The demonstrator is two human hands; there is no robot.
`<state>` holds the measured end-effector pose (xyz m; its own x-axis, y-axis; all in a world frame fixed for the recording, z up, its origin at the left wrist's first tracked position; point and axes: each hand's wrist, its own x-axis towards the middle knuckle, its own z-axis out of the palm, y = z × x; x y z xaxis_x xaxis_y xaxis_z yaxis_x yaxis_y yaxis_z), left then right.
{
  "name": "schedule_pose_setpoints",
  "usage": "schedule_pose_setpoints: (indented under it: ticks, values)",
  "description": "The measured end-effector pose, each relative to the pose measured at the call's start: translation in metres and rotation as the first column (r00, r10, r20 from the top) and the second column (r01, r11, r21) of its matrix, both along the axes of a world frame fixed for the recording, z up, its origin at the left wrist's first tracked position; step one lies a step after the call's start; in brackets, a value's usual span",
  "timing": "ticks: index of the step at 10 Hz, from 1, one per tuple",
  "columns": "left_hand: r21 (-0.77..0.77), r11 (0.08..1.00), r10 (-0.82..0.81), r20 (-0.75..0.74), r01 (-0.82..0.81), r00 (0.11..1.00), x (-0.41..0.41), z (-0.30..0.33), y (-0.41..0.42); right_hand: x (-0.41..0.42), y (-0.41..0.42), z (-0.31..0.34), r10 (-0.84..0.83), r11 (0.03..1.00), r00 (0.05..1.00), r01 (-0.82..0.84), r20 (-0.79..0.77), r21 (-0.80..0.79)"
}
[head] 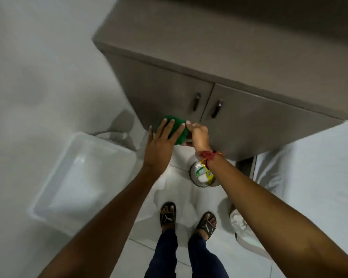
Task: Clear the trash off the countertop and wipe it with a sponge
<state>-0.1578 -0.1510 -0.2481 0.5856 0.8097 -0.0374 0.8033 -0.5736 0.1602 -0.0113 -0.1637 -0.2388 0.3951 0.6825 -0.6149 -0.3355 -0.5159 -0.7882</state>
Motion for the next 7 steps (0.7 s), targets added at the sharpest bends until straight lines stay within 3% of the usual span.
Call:
schedule_pose_setpoints:
  ticks: [1, 2, 3, 4, 5, 6, 7]
  values:
    - [0.027, 0.999, 0.023, -0.01, -0.023, 1.0, -0.049, 0.047, 0.004, -0.043, 0.007, 0.049, 0.104, 0.995, 0.992, -0.104, 0.075, 0.0]
    - [0.046, 0.996, 0.081, -0.011, -0.081, 0.997, -0.121, 0.068, -0.008, -0.1, 0.007, 0.074, 0.259, 0.966, 0.965, -0.259, 0.049, -0.003]
    - [0.029, 0.988, 0.154, -0.035, -0.153, 0.987, -0.193, 0.068, -0.037, -0.161, -0.003, 0.079, 0.422, 0.903, 0.896, -0.428, -0.137, -0.017]
    - [-0.112, 0.964, 0.232, -0.101, -0.243, 0.967, -0.245, 0.057, -0.064, -0.21, -0.025, 0.078, 0.471, 0.842, 0.822, -0.527, -0.32, -0.115]
    - [-0.282, 0.898, 0.225, -0.365, -0.338, 0.903, -0.267, 0.046, -0.078, -0.237, -0.049, 0.079, 0.507, 0.81, 0.781, -0.576, -0.364, -0.108]
    - [-0.424, 0.817, 0.191, -0.44, -0.391, 0.878, -0.261, 0.047, -0.081, -0.236, -0.057, 0.087, 0.604, 0.76, 0.751, -0.644, -0.267, -0.092]
    - [-0.334, 0.876, 0.2, -0.404, -0.347, 0.893, -0.247, 0.066, -0.058, -0.214, -0.047, 0.1, 0.568, 0.818, 0.821, -0.571, -0.052, -0.072]
